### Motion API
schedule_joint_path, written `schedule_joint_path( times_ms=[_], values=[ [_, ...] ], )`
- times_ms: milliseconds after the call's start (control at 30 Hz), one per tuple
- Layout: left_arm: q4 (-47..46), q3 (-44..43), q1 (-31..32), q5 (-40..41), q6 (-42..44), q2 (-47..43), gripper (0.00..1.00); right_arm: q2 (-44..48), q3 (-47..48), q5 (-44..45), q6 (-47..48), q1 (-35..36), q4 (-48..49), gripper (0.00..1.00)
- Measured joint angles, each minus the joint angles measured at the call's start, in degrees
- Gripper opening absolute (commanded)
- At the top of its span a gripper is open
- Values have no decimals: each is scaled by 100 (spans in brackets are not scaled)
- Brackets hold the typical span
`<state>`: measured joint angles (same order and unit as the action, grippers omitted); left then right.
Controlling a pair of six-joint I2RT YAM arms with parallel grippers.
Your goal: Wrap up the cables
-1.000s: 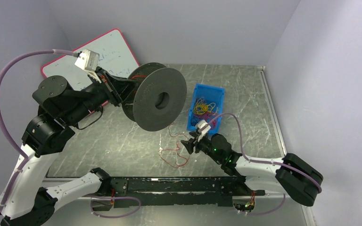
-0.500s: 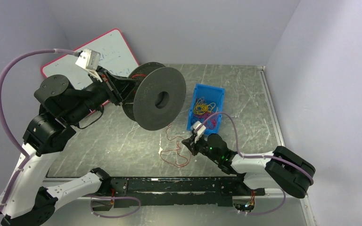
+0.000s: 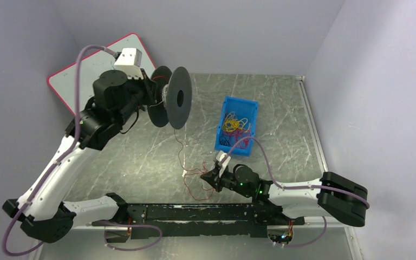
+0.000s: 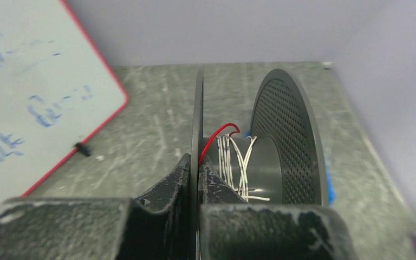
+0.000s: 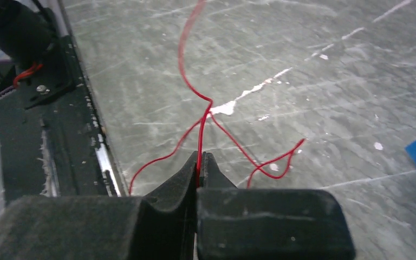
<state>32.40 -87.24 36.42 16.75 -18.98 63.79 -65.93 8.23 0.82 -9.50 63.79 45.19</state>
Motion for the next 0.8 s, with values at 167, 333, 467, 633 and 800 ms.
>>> schedule_joint_path(
  times_ms=[167,333,467,633,800],
  values=[
    [-48,109,0,973,262,404,7,634,42,481,-63,833,-557,0],
    [-280,393,-2,1777,573,737,7,1152,476,1241,22,1766,-1526,0],
    [-396,706,-2,2218,802,949,7,1440,1088,1838,201,2310,-2240,0],
    [-498,1019,-7,2476,1012,1165,7,1556,1934,2452,527,2835,-2887,0],
    [-553,1386,-7,2522,1091,1222,7,1558,2815,3021,929,3200,-3598,0]
  ],
)
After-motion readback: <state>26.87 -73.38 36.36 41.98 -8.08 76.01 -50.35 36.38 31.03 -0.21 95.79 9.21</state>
